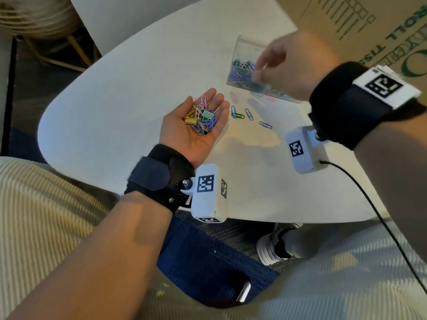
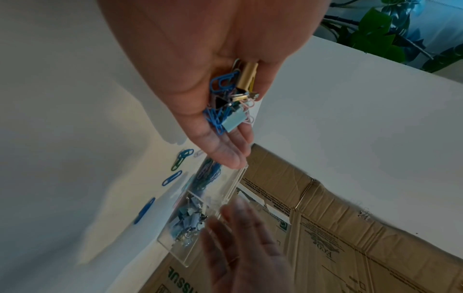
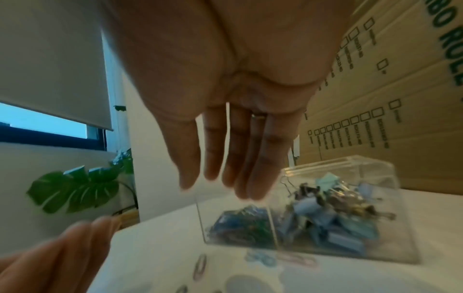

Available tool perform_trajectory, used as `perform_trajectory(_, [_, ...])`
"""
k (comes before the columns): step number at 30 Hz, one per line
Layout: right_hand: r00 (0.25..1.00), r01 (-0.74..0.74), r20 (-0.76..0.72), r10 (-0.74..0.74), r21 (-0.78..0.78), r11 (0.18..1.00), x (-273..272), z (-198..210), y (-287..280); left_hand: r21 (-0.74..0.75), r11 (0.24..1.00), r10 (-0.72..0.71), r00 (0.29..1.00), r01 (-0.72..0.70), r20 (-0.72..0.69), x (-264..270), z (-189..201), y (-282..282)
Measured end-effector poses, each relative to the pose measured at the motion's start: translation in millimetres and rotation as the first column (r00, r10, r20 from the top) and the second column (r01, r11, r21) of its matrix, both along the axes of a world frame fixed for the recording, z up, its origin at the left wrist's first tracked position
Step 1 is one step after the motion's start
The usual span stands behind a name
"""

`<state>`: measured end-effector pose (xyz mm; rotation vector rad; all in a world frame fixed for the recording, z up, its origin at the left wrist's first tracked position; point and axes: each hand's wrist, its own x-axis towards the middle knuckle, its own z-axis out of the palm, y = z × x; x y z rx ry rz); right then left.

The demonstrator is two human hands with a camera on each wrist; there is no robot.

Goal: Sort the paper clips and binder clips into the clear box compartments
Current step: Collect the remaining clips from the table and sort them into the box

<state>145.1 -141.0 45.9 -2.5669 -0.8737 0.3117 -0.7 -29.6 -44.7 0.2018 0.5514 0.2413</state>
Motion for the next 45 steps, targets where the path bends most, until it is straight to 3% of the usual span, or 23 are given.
perform_trajectory(3, [0.996,-0.092,-0.04,0.084,-0.283,0.955,-5,-9,-15,0.011,1.0,-0.003,1.0,0.003,0.001,0,-1,-1])
perform_trajectory(7, [0.986,-0.169,-0.07,0.153,-0.419,0.892,-12,-30,-19,0.019,1.0,-0.007,1.0,0.007,0.004,0,0,-3])
perform_trajectory(9, [0.985,-0.172,-0.042,0.169,-0.407,0.897,-16,-39,-16,0.023,1.0,-0.009,1.0,0.009,0.004,-1,0,-3])
perform_trajectory(16, [1.0,-0.024,-0.009,0.022,-0.281,0.959,-16,-47,-3,0.026,1.0,-0.014,1.0,0.014,0.0,-3,0,-4])
perform_trajectory(22, [0.992,-0.116,-0.005,0.122,-0.364,0.924,-26,-50,18,0.011,1.0,-0.004,1.0,0.004,0.001,-2,0,-4])
perform_trajectory(27, [0.987,-0.146,0.016,0.158,-0.297,0.944,-23,-50,20,-0.002,1.0,-0.001,1.0,0.001,0.002,-2,1,-2])
perform_trajectory(34, [0.988,-0.069,0.105,0.112,-0.345,0.936,-27,-61,23,0.003,1.0,0.002,1.0,-0.002,-0.01,-2,2,-4])
perform_trajectory(45, [0.998,-0.035,0.031,0.045,-0.281,0.959,-20,-57,17,-0.003,1.0,-0.005,1.0,0.005,-0.009,-2,1,-3])
